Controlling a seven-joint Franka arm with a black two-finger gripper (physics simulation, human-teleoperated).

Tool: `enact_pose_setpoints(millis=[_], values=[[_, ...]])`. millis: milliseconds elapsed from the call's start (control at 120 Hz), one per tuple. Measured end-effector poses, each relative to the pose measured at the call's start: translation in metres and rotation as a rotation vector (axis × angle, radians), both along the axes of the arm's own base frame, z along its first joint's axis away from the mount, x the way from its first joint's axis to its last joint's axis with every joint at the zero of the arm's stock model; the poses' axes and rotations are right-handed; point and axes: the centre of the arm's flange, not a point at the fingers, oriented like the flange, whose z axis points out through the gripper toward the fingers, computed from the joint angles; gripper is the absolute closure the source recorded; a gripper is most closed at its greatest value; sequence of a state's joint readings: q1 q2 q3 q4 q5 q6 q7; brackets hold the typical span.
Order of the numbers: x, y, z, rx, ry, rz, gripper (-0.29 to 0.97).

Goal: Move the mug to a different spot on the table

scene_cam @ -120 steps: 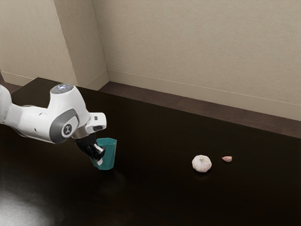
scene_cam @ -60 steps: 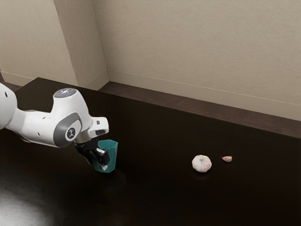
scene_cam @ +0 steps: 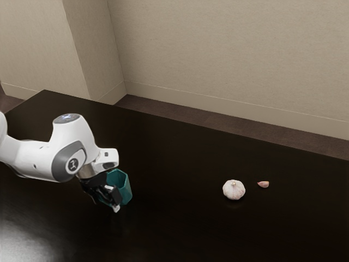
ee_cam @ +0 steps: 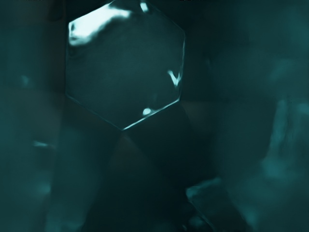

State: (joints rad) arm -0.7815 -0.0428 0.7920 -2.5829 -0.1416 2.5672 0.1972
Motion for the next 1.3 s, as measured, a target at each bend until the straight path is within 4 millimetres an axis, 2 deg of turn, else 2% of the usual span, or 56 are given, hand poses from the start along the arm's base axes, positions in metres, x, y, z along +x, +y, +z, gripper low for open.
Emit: enact_pose_setpoints(millis=[142,475,692,758,808,842,875,908,967,1000,1050,1117,1167,1225,1300], values=[[-0.022,-0.002,-0.008,-0.032,0.03,-0.009,0.02],[-0.026,-0.004,-0.008,-0.041,0.033,-0.022,0.02],[-0.032,-0.009,0.005,-0.043,0.056,-0.11,0.01],[-0.031,-0.013,0.017,-0.033,0.089,-0.16,0.01],[-0.021,-0.022,0.038,-0.02,0.107,-0.199,0.01],[-0.008,-0.034,0.063,-0.001,0.1,-0.232,0.01],[0.009,-0.047,0.096,0.025,0.076,-0.265,0.01],[0.029,-0.062,0.142,0.056,0.031,-0.296,0.01],[0.061,-0.096,0.251,0.127,-0.088,-0.345,0.01],[0.066,-0.11,0.303,0.158,-0.133,-0.354,0.01],[0.063,-0.118,0.354,0.184,-0.155,-0.349,0.0],[0.044,-0.136,0.399,0.2,-0.154,-0.364,0.0],[0.027,-0.153,0.422,0.21,-0.145,-0.386,0.0],[0.014,-0.162,0.433,0.221,-0.116,-0.394,0.0],[0.005,-0.161,0.435,0.234,-0.069,-0.383,0.0]])
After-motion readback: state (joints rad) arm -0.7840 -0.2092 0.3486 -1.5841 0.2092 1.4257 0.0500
